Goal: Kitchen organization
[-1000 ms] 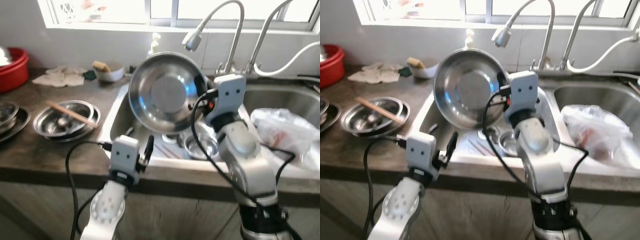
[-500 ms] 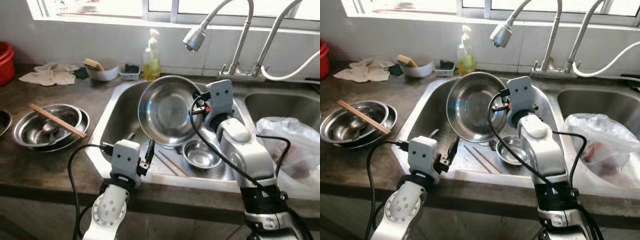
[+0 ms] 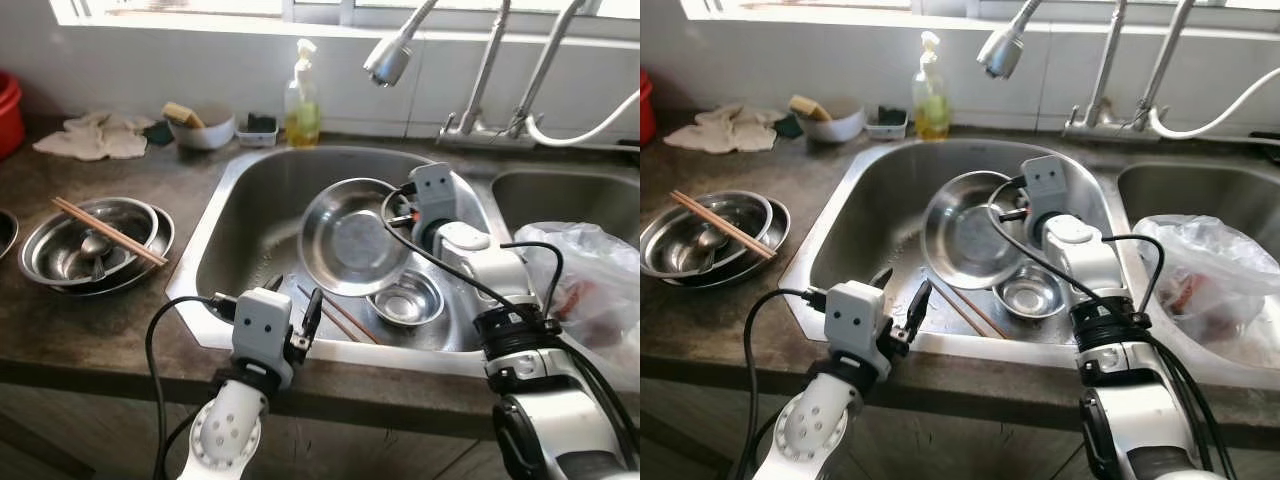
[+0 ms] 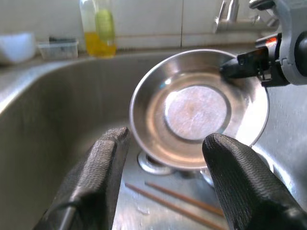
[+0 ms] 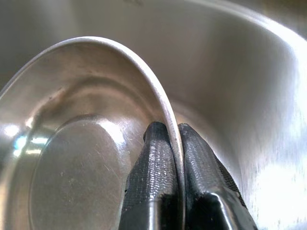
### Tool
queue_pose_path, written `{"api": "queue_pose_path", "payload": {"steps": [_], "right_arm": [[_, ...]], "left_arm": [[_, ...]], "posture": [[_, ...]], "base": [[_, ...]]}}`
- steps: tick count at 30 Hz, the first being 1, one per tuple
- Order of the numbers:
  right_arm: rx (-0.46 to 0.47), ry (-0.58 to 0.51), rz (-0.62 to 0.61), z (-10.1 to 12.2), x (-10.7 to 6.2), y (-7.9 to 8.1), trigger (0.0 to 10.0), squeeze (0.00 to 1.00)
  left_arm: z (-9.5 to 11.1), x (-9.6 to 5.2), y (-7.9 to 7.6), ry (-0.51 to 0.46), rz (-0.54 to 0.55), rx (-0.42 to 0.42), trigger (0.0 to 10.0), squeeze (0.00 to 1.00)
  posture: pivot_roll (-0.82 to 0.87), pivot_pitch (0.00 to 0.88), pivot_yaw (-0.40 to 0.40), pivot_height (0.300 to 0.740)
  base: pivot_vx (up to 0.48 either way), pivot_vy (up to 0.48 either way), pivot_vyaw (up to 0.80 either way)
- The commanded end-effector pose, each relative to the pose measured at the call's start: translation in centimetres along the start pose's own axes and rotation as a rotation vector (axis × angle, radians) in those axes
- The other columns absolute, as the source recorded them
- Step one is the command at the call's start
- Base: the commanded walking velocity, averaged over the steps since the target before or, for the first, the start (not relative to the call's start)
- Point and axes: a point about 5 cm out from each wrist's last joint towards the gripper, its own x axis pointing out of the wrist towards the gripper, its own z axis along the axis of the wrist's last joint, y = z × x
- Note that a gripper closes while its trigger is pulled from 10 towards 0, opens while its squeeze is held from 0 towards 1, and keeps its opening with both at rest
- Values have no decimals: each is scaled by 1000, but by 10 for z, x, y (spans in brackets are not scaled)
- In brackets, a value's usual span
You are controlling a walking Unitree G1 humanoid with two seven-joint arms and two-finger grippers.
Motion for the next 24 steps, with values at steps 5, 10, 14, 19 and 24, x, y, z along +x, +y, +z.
{"api": "queue_pose_path", "payload": {"steps": [5,10,14,19,24], "right_arm": [[70,3,28,-1,6,9,10000,0],[37,32,-27,-10,10,9,10000,0],[43,63,-63,-19,12,4,10000,1000],[44,28,-58,-12,11,3,10000,1000],[23,-82,-54,9,10,3,10000,651]], "left_arm": [[4,-8,-5,15,-14,-5,10000,0],[6,-11,-7,19,-18,-8,10000,0],[7,-15,-7,34,-15,-14,10000,0],[6,-15,-8,36,-16,-14,10000,0],[6,-13,-8,38,-18,-15,10000,0]], "posture": [[180,185,-51,740],[189,201,-53,740],[188,210,-52,740],[183,206,-52,740],[184,191,-51,740]], "base": [[0,0,0],[0,0,0],[0,0,0],[0,0,0],[0,0,0]]}}
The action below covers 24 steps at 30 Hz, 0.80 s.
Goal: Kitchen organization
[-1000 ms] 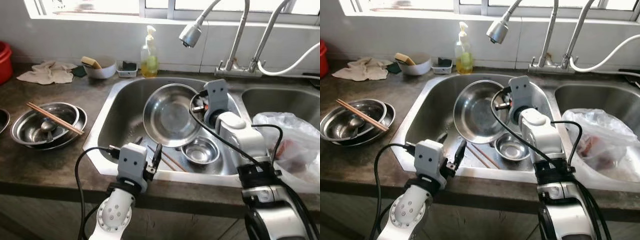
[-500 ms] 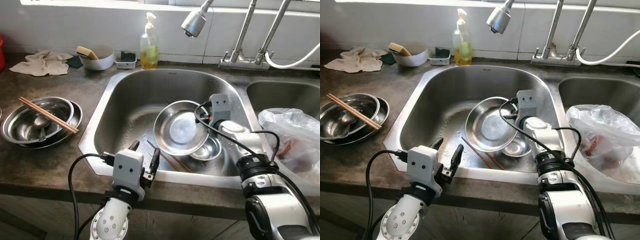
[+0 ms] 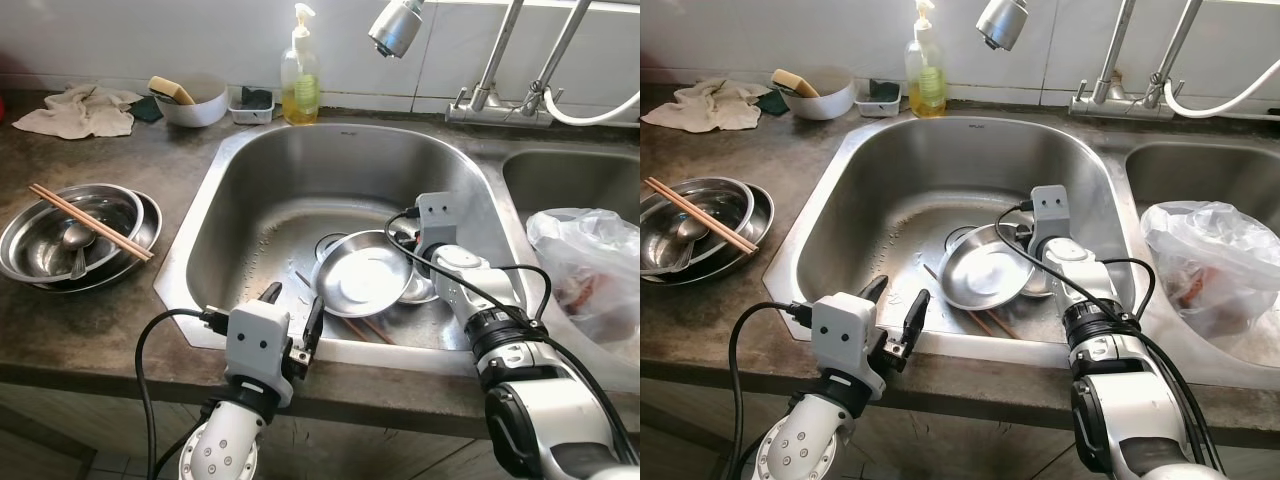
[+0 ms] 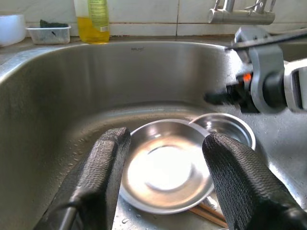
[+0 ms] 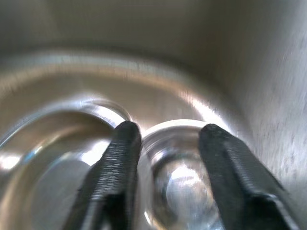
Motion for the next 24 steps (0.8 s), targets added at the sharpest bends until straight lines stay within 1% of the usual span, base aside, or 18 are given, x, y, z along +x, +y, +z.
{"api": "queue_pose_path", "payload": {"steps": [1,2,4,5,6,7,8,9,11,13,14,16,17,19,20,21,22,24], "right_arm": [[-23,-112,-6,23,-3,-2,10000,0],[-23,-112,-6,23,-3,-2,10000,0],[-30,-187,-21,34,-8,-3,10000,0],[-30,-187,-21,34,-8,-3,10000,0],[-31,-274,-24,45,-15,-3,10000,0],[-32,-319,-24,50,-20,-3,10000,0],[-49,-416,-17,60,-35,-3,10000,0],[-49,-416,-17,60,-35,-3,10000,0],[-53,-474,-4,63,-51,-2,10000,0],[-53,-474,-4,63,-51,-2,10000,0],[-50,-481,-1,62,-55,-1,10000,0],[-40,-502,13,60,-69,1,10000,0],[-40,-535,6,58,-81,0,10000,0],[-35,-541,8,57,-85,0,10000,0],[-39,-560,6,56,-95,0,10000,0],[-39,-560,6,56,-95,0,10000,0],[-29,-583,7,57,-105,-1,10000,0],[-19,-602,14,57,-113,-1,10000,0]], "left_arm": [[-9,-1,-2,53,-10,3,10000,0],[-9,-1,-2,53,-10,3,10000,0],[-10,1,-1,51,-7,7,10000,0],[-10,1,-1,51,-7,7,10000,0],[-10,2,0,47,-3,11,10000,0],[-11,3,1,44,-1,13,10000,0],[-11,5,2,37,-1,20,10000,0],[-11,5,2,37,-1,20,10000,0],[-12,7,2,33,-3,24,10000,0],[-12,7,2,33,-3,24,10000,0],[-12,8,3,32,-3,26,10000,0],[-13,10,4,27,-9,31,10000,0],[-13,11,5,25,-9,34,10000,0],[-14,12,6,24,-8,34,10000,0],[-14,13,7,20,-8,38,10000,0],[-14,13,7,20,-8,38,10000,0],[-14,14,8,17,-9,41,10000,0],[-15,15,8,15,-10,43,10000,0]], "posture": [[181,179,-54,740],[181,179,-54,740],[180,166,-55,740],[180,166,-55,740],[177,154,-52,740],[176,144,-50,740],[174,131,-48,740],[174,131,-48,740],[169,118,-45,740],[169,118,-45,740],[163,111,-38,740],[157,98,-39,740],[155,91,-36,740],[151,86,-32,740],[147,80,-28,740],[147,80,-28,740],[144,77,-25,740],[139,74,-22,740]], "base": [[0,0,0],[0,0,0],[0,0,0],[0,0,0],[0,0,0],[0,0,0],[0,0,0],[0,0,0],[0,0,0],[0,0,0],[0,0,0],[0,0,0],[0,0,0],[0,0,0],[0,0,0],[0,0,0],[0,0,0],[0,0,0]]}}
